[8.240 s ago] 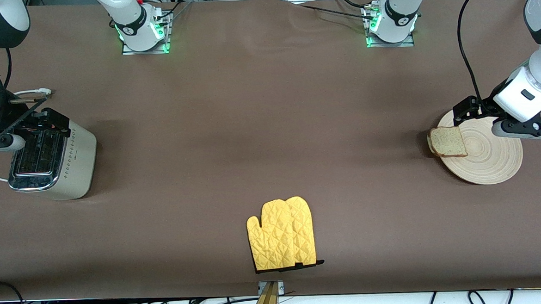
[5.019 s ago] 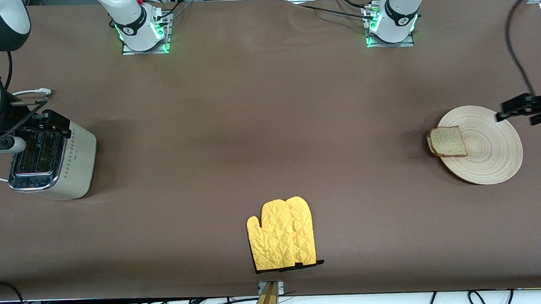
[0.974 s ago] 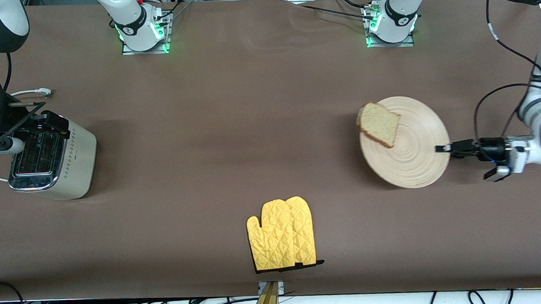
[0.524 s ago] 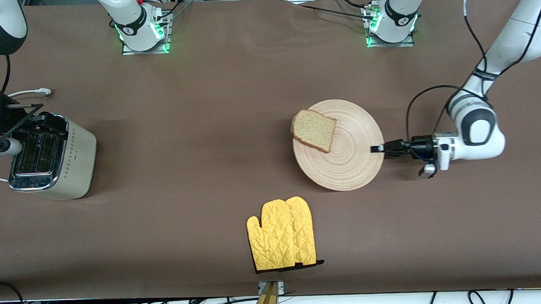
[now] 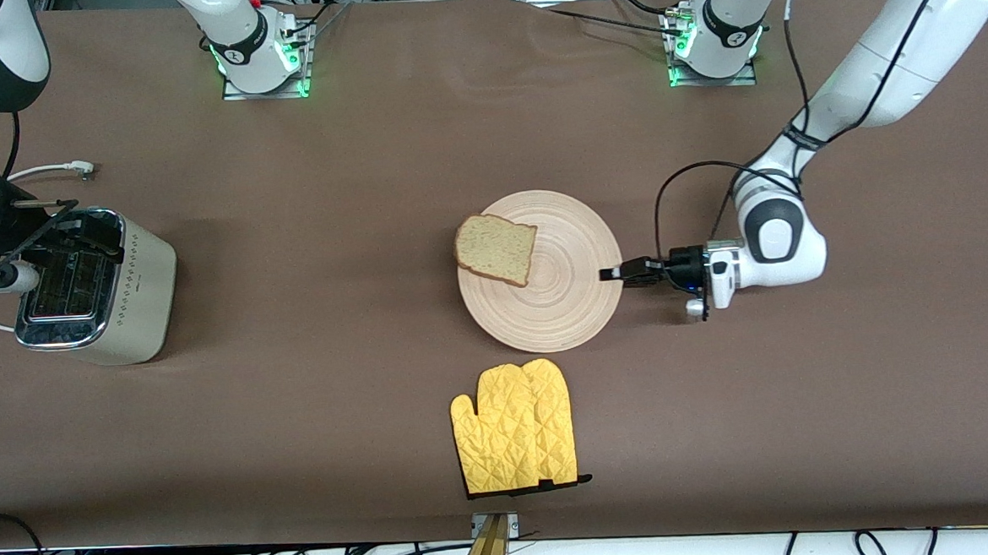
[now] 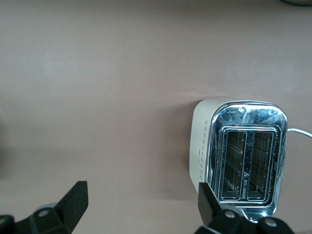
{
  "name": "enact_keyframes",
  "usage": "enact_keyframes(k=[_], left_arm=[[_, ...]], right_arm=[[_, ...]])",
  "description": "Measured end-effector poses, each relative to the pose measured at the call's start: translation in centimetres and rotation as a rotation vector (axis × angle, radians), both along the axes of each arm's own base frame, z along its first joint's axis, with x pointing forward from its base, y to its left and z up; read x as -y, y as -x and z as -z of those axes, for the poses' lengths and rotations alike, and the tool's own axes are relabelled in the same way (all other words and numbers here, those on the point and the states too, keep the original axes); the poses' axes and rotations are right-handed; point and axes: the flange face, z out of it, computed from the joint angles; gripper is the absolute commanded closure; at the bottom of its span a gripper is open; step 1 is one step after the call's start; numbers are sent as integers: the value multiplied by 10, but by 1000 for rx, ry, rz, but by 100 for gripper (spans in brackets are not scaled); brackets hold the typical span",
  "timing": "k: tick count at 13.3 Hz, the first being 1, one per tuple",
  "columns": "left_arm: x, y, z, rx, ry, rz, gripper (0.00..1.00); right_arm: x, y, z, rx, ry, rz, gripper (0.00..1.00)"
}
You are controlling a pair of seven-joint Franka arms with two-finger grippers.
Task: Move plate and put bread in toaster
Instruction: 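Slide the wooden plate with bread toward the table middle with the left gripper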
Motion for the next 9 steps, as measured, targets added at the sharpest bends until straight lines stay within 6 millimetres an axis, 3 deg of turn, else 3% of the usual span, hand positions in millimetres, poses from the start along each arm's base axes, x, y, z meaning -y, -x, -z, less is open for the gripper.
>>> enact_keyframes(k=[3,6,7,9], left_arm=[[25,12,15,57,-14,38,100],[19,20,39,103,-11,60,100],[19,22,44,109,-16,60,94],[24,21,42,121,-42,54,5]], right_arm=[[-5,-7,25,-48,-2,-8,0],[-4,-11,38,-70,-3,-7,0],[-4,-11,38,-73,-2,-7,0],[-4,-7,41,-106,0,-6,0]])
